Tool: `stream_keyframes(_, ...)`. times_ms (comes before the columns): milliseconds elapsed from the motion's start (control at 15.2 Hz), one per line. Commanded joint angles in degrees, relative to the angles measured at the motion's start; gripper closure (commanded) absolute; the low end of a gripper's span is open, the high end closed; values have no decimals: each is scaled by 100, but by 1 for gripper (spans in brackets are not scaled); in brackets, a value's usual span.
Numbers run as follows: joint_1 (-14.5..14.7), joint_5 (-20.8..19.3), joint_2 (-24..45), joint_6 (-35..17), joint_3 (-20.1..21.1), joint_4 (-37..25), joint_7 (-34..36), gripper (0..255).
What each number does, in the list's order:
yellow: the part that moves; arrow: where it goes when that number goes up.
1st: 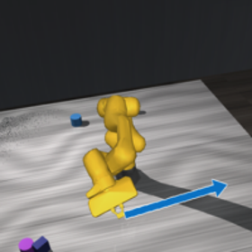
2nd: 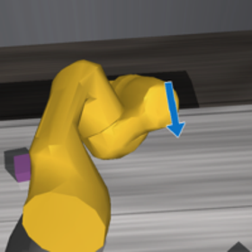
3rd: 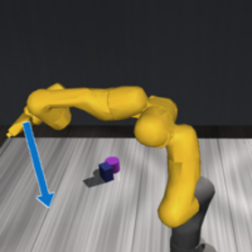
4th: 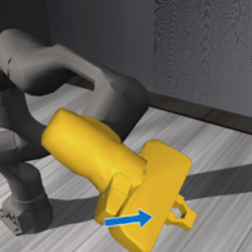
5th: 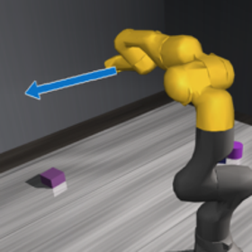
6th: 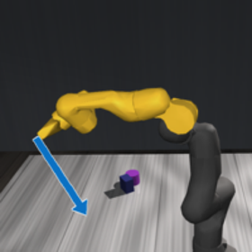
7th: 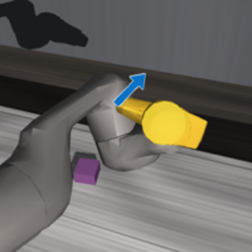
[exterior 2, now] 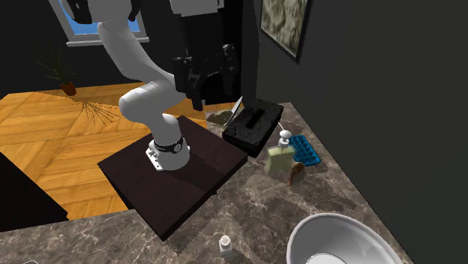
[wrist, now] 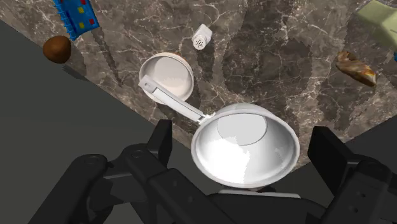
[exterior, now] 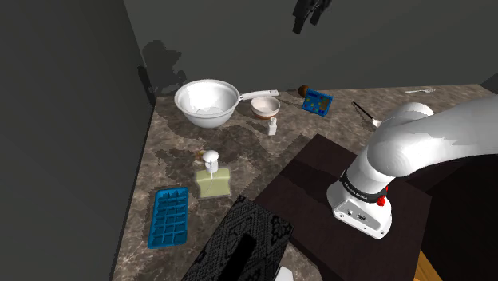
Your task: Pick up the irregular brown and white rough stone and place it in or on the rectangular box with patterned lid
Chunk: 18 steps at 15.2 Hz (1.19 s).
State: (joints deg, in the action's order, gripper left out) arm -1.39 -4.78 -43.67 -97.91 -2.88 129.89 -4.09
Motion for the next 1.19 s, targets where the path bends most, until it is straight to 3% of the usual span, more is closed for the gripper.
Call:
stream_keyframes(0,0,0,0,0,0,0,0,0)
stream_keyframes(594,471,242,189,-1847,306,1370,-49,0)
stream_keyframes(1122,917,415,949,-3653,624,2153,-90,0)
